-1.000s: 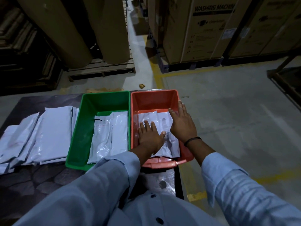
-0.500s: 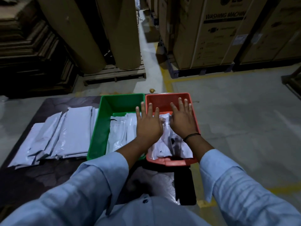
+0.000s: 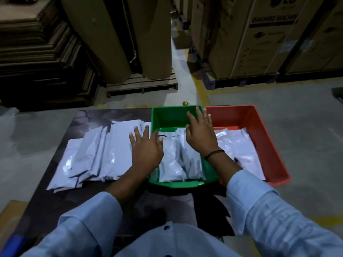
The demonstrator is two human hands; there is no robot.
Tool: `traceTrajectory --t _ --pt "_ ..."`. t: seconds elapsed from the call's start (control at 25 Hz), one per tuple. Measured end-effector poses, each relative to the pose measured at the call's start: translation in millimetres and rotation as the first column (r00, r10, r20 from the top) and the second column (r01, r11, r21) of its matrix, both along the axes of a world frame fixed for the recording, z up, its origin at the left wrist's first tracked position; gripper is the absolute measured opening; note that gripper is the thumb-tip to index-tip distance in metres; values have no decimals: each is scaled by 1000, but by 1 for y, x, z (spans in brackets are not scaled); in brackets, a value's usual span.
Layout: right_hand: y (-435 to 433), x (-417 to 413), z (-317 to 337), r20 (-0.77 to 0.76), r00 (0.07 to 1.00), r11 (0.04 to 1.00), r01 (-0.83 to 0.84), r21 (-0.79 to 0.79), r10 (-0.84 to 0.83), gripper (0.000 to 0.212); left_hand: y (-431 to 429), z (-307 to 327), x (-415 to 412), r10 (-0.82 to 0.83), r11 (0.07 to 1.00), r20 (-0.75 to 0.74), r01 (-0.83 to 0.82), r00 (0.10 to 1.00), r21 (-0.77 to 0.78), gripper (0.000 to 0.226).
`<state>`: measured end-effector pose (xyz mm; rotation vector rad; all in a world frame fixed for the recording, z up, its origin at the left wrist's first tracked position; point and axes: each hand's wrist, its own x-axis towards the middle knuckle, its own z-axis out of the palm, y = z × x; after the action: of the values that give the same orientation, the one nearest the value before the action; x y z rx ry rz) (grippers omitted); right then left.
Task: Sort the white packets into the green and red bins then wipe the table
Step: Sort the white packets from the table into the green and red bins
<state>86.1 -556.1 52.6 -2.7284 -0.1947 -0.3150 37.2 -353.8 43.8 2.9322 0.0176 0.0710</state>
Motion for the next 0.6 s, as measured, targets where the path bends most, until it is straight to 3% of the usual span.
traceTrajectory --t 0.16,0.28,0.6 --pt "99 2 0 23 999 999 -48 14 47 52 97 -3 1 59 996 5 -58 998 -74 64" --pt "161 5 -10 1 997 997 -72 -5 72 51 159 -9 7 88 990 -28 -91 996 -111 56" --pt "245 -5 -28 -102 989 992 -116 -58 109 54 261 -42 19 209 948 -161 -240 965 -208 58"
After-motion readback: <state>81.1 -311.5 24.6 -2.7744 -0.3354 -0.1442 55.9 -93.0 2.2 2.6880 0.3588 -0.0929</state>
